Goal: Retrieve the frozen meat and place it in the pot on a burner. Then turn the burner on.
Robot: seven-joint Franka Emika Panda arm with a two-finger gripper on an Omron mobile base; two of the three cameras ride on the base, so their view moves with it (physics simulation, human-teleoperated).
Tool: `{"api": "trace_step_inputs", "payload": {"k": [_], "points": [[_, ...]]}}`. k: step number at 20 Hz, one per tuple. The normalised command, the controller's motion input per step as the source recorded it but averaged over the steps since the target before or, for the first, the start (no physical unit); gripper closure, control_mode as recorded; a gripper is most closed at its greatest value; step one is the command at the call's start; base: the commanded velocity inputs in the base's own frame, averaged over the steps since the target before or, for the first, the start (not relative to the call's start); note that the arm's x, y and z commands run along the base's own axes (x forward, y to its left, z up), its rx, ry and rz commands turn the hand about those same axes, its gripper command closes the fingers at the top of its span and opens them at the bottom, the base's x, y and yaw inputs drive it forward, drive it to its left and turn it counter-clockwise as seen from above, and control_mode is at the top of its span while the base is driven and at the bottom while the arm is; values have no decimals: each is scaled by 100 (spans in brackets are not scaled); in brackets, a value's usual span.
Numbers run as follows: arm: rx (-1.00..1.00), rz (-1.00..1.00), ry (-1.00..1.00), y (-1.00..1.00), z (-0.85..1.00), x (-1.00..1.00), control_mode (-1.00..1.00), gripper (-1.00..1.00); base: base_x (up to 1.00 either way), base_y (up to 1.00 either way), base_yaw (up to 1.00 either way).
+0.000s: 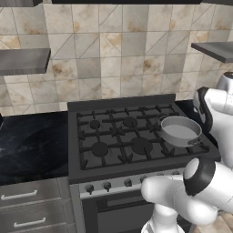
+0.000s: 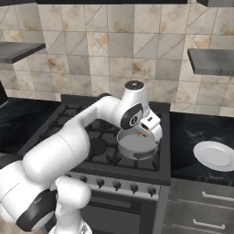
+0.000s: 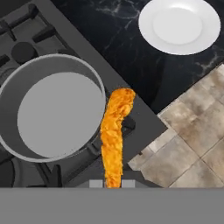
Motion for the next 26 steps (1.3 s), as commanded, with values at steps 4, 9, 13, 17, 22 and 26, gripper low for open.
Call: {"api": "trace_step_inputs", "payload": {"k": [4,9,13,17,22,26], "points": [[0,27,23,33,9,-1,-100,100,0,0,0],[3,26,26,39,2,0,-100,100,0,0,0],[6,15,3,18,0,0,-100,100,0,0,0],[1,11,1,10,-8,0,-100,100,0,0,0],[0,0,-5,0,-12,21,-100,100,0,0,0],[0,2,-1,0,-29,42,-100,100,0,0,0]]}}
